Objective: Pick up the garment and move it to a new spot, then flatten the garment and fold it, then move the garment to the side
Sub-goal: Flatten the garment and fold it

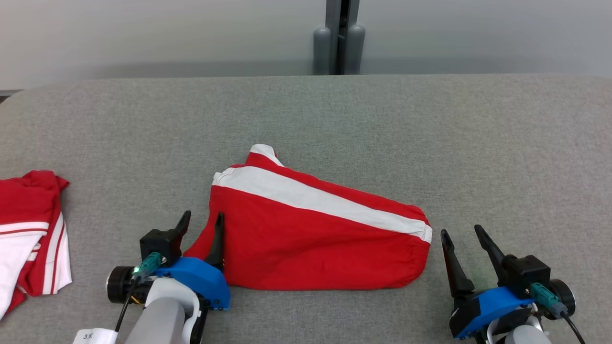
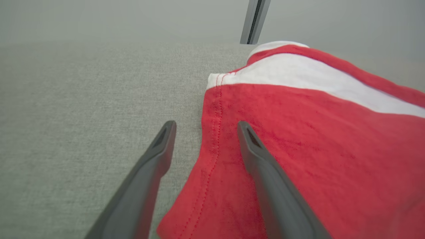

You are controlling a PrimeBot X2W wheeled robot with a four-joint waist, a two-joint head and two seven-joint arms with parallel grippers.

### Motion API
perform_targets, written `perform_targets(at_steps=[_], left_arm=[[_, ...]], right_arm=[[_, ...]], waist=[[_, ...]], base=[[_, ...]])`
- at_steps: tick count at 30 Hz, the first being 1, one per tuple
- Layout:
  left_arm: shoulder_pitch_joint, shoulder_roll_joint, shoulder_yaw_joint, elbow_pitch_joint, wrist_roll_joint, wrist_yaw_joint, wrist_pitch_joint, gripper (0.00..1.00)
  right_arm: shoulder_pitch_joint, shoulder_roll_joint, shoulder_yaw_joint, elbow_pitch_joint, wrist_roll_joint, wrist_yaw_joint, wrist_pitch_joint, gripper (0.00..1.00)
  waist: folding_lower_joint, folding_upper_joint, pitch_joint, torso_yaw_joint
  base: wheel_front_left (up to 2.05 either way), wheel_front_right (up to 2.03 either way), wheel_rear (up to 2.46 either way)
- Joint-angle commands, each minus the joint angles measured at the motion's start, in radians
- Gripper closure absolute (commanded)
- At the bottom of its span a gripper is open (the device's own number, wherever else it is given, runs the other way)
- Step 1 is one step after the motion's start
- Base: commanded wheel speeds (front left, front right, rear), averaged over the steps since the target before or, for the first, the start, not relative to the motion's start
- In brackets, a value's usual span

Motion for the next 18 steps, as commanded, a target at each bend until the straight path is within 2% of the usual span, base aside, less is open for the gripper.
perform_targets(at_steps=[1, 8, 12, 13, 14, 15, 16, 18], left_arm=[[-0.023, 0.006, -0.012, 0.035, -0.011, -0.007, -0.003, 0.0], [-0.053, 0.007, -0.088, 0.209, -0.054, -0.005, 0.001, 0.0], [-0.072, 0.013, -0.086, 0.192, -0.05, -0.005, 0.001, 0.0], [-0.07, 0.013, -0.083, 0.174, -0.046, -0.005, -0.001, 0.22], [-0.064, 0.013, -0.083, 0.158, -0.044, -0.005, -0.001, 0.6], [-0.057, 0.012, -0.087, 0.15, -0.041, -0.005, -0.001, 0.85], [-0.053, 0.012, -0.09, 0.14, -0.041, -0.005, -0.001, 1.0], [-0.051, 0.011, -0.097, 0.111, -0.045, -0.005, -0.002, 1.0]], right_arm=[[-0.017, 0.001, 0.003, -0.006, 0.012, 0.0, -0.001, 0.0], [-0.021, 0.001, 0.003, -0.011, 0.024, 0.0, -0.001, 0.0], [-0.027, 0.001, 0.005, -0.011, 0.024, 0.0, -0.001, 0.0], [-0.029, 0.001, 0.006, -0.01, 0.024, 0.0, -0.001, 0.0], [-0.031, 0.001, 0.007, -0.009, 0.025, 0.0, -0.001, 0.0], [-0.032, 0.001, 0.009, -0.008, 0.027, 0.0, -0.001, 0.0], [-0.033, 0.001, 0.011, -0.006, 0.029, 0.0, -0.001, 0.0], [-0.033, 0.001, 0.013, -0.002, 0.03, 0.0, -0.001, 0.0]], waist=[[-0.0001, -0.0001, 0.006, -0.006], [-0.0001, -0.0001, 0.02, -0.013], [-0.0001, -0.0001, 0.024, -0.007], [-0.0001, -0.0001, 0.024, -0.005], [-0.0001, -0.0001, 0.024, -0.004], [-0.0001, -0.0001, 0.024, -0.002], [-0.0001, -0.0001, 0.023, 0.0], [-0.0001, -0.0001, 0.021, 0.003]], base=[[0.0, 0.0, 0.0], [0.0, 0.0, 0.0], [0.0, 0.0, 0.0], [0.0, 0.0, 0.0], [0.0, 0.0, 0.0], [0.0, 0.0, 0.0], [0.0, 0.0, 0.0], [0.0, 0.0, 0.0]])
